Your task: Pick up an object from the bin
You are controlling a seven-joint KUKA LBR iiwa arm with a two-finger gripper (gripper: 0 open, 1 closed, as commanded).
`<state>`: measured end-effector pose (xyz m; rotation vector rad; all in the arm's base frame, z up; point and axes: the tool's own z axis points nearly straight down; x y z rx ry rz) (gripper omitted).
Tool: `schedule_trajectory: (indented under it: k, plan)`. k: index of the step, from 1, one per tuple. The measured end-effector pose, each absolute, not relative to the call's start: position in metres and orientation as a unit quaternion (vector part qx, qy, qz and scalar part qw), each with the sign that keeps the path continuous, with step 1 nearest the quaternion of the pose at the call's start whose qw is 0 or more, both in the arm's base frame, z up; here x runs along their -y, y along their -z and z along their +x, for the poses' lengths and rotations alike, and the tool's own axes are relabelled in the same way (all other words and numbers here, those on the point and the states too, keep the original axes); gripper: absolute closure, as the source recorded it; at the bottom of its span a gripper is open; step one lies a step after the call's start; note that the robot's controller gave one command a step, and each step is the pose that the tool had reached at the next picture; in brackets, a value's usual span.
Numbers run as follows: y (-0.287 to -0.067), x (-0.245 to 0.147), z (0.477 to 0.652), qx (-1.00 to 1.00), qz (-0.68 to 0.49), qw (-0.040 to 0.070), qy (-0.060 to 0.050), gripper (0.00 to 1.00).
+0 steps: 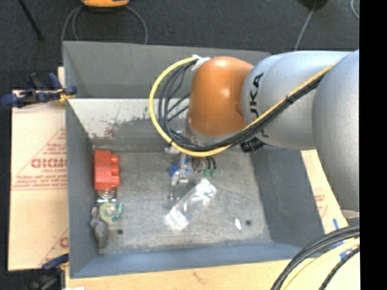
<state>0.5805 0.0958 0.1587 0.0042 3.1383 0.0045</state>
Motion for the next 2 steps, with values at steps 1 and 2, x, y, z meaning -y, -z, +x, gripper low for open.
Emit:
schedule_trajectory:
  k: [1, 2]
  plan:
    - [-0.109, -0.016, 0.589, -0.987, -0.162, 0.008, 0.001, 0.0]
    - [-0.1, -0.027, 0.598, -0.969, -0.246, 0.012, 0.003, 0.0]
